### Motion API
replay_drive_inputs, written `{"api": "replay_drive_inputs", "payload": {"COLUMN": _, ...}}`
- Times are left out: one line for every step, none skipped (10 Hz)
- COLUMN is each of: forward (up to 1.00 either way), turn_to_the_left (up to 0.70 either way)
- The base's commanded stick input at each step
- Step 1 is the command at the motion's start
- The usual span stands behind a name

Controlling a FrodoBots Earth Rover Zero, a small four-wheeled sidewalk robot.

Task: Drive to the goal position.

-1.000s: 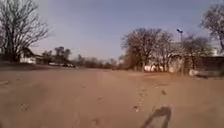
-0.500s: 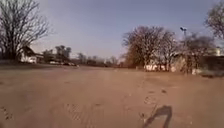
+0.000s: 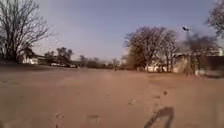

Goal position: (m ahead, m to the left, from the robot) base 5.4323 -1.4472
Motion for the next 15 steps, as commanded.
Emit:
{"api": "replay_drive_inputs", "payload": {"forward": 0.7, "turn_to_the_left": 0.0}}
{"api": "replay_drive_inputs", "payload": {"forward": 0.7, "turn_to_the_left": 0.0}}
{"api": "replay_drive_inputs", "payload": {"forward": 0.7, "turn_to_the_left": 0.0}}
{"api": "replay_drive_inputs", "payload": {"forward": 0.7, "turn_to_the_left": 0.0}}
{"api": "replay_drive_inputs", "payload": {"forward": 0.7, "turn_to_the_left": 0.0}}
{"api": "replay_drive_inputs", "payload": {"forward": 0.7, "turn_to_the_left": 0.0}}
{"api": "replay_drive_inputs", "payload": {"forward": 0.7, "turn_to_the_left": 0.0}}
{"api": "replay_drive_inputs", "payload": {"forward": 0.7, "turn_to_the_left": 0.0}}
{"api": "replay_drive_inputs", "payload": {"forward": 0.7, "turn_to_the_left": 0.0}}
{"api": "replay_drive_inputs", "payload": {"forward": 0.7, "turn_to_the_left": 0.0}}
{"api": "replay_drive_inputs", "payload": {"forward": 0.7, "turn_to_the_left": 0.0}}
{"api": "replay_drive_inputs", "payload": {"forward": 0.7, "turn_to_the_left": 0.0}}
{"api": "replay_drive_inputs", "payload": {"forward": 0.7, "turn_to_the_left": 0.0}}
{"api": "replay_drive_inputs", "payload": {"forward": 0.7, "turn_to_the_left": 0.0}}
{"api": "replay_drive_inputs", "payload": {"forward": 0.7, "turn_to_the_left": 0.0}}
